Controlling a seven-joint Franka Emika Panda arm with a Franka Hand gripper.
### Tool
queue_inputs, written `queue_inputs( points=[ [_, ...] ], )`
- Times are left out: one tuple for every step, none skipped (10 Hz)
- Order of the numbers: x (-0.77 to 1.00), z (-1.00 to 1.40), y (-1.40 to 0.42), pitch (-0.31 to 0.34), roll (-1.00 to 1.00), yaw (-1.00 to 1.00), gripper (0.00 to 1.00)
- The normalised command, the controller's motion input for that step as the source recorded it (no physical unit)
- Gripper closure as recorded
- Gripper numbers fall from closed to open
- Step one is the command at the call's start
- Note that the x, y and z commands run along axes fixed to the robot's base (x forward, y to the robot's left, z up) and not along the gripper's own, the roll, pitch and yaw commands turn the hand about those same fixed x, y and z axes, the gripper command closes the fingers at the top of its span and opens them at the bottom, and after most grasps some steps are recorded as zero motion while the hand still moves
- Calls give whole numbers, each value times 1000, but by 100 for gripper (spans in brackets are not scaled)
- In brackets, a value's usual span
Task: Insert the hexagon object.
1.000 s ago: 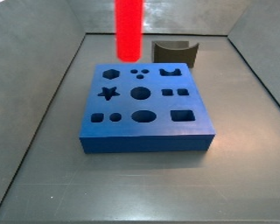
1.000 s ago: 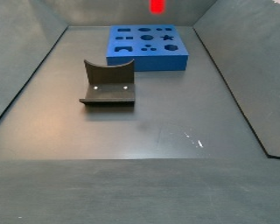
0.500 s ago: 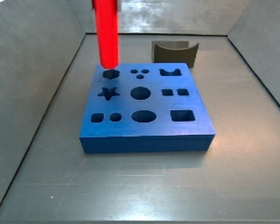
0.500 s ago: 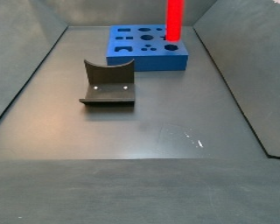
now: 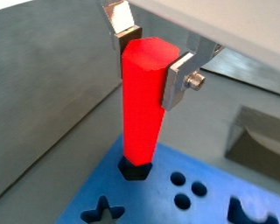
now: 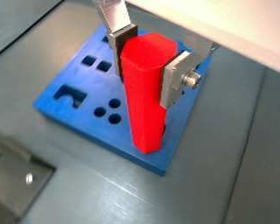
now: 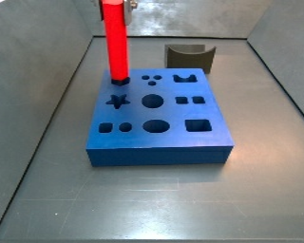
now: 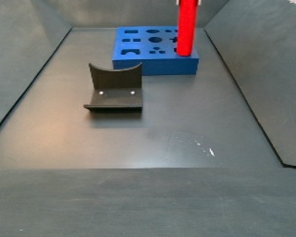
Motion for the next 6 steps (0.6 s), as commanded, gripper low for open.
queue_inputs(
  points=[
    [191,-37,-200,0,-56,-717,100],
    [80,-97,-177,0,-63,-500,100],
    [0,-106,-154,0,-71,-260,100],
    [-34,-123,-71,0,-49,-80,100],
    [-71,-120,-14,0,-43,-49,100],
    [-80,-111,-51,-30,-167,-6,100]
  ],
)
